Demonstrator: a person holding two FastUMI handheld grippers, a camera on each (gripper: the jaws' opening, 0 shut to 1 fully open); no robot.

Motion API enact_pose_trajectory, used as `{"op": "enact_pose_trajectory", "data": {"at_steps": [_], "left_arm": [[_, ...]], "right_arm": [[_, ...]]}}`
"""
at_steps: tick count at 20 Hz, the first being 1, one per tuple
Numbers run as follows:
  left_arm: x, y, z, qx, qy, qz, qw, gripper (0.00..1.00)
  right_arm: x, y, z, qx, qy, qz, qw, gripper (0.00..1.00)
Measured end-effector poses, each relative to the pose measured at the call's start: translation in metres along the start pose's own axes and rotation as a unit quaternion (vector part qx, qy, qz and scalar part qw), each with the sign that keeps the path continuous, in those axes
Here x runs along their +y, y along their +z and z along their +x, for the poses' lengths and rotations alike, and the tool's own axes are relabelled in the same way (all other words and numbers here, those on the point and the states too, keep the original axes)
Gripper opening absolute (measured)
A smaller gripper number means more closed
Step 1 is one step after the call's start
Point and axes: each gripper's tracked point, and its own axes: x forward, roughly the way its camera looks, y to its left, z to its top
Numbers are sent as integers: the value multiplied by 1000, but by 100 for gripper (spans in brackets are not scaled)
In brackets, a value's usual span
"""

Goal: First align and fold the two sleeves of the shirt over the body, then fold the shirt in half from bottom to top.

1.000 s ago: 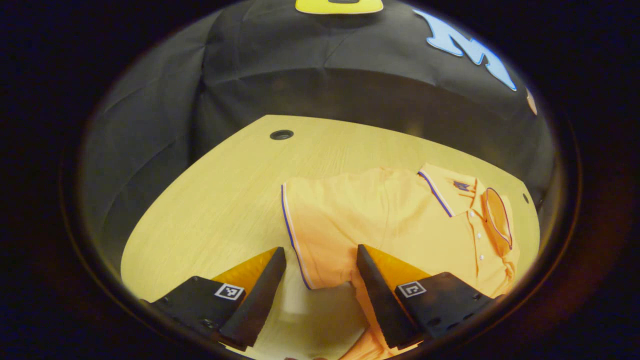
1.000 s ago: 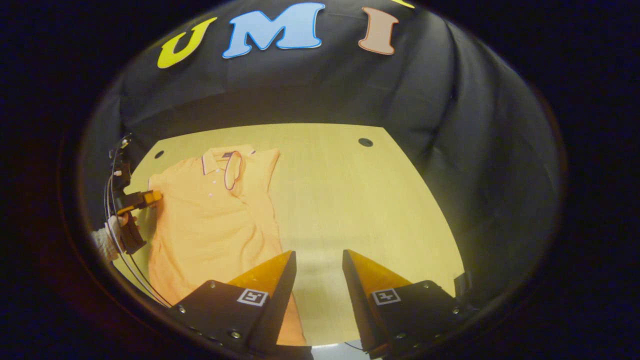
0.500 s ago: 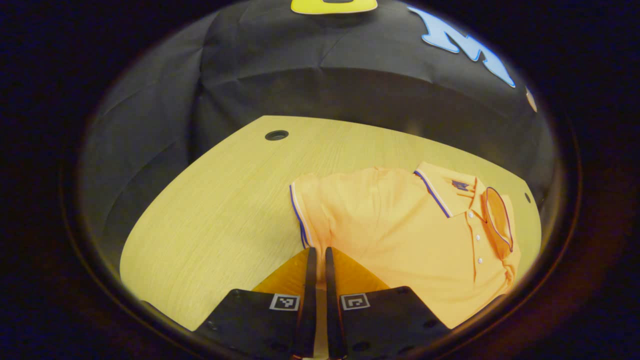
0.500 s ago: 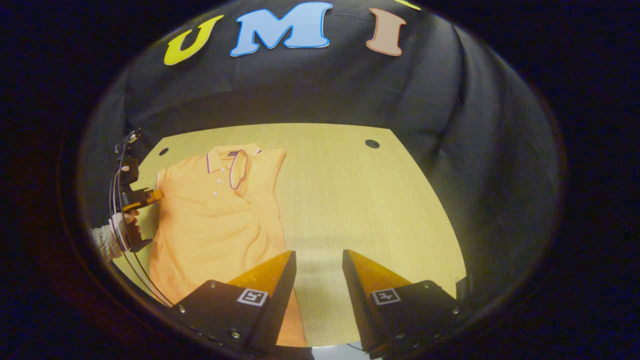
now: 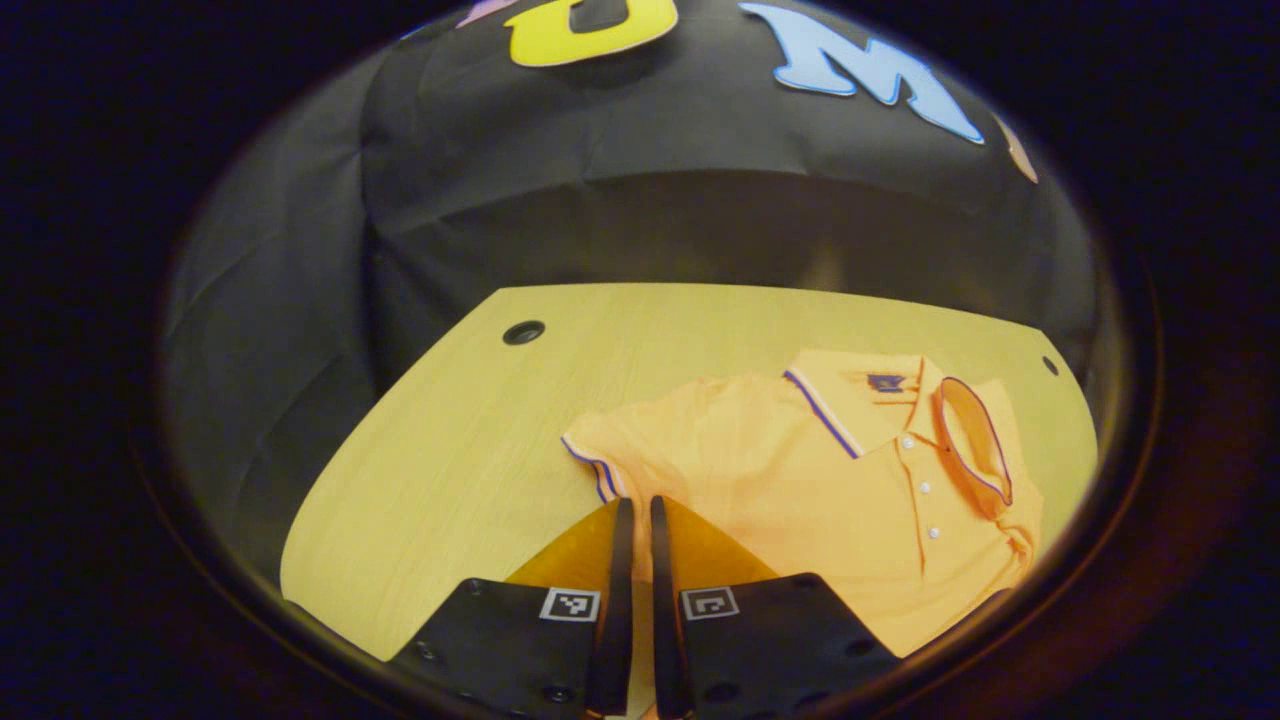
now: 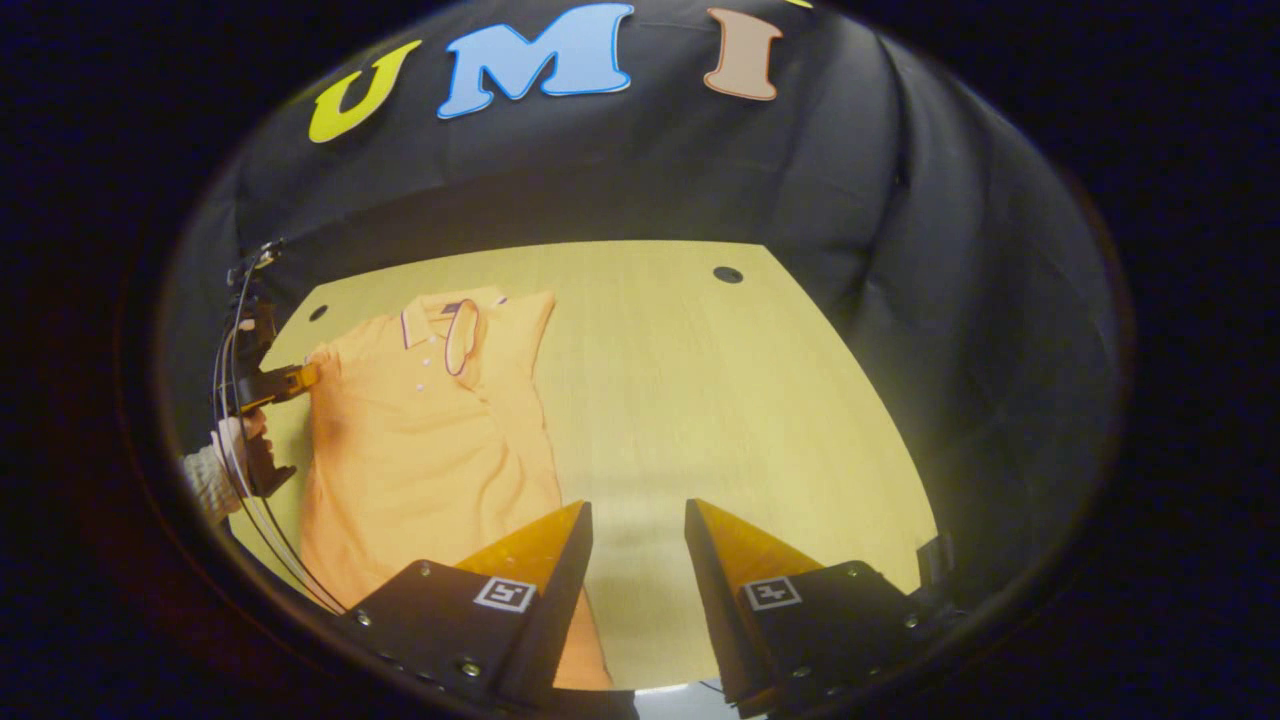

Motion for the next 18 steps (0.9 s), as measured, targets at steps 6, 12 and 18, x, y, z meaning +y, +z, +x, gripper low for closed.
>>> {"op": "enact_pose_trajectory", "data": {"at_steps": [6,12,18], "left_arm": [[-95,32,-10,-40,-76,92,992,17],[-162,18,-26,-29,-138,153,978,16],[-176,3,-34,-5,-166,133,977,84]], "right_arm": [[-11,-10,-3,0,-10,23,1000,61],[-18,-19,-7,3,-15,44,999,61],[-15,-21,-5,5,-10,48,999,61]]}}
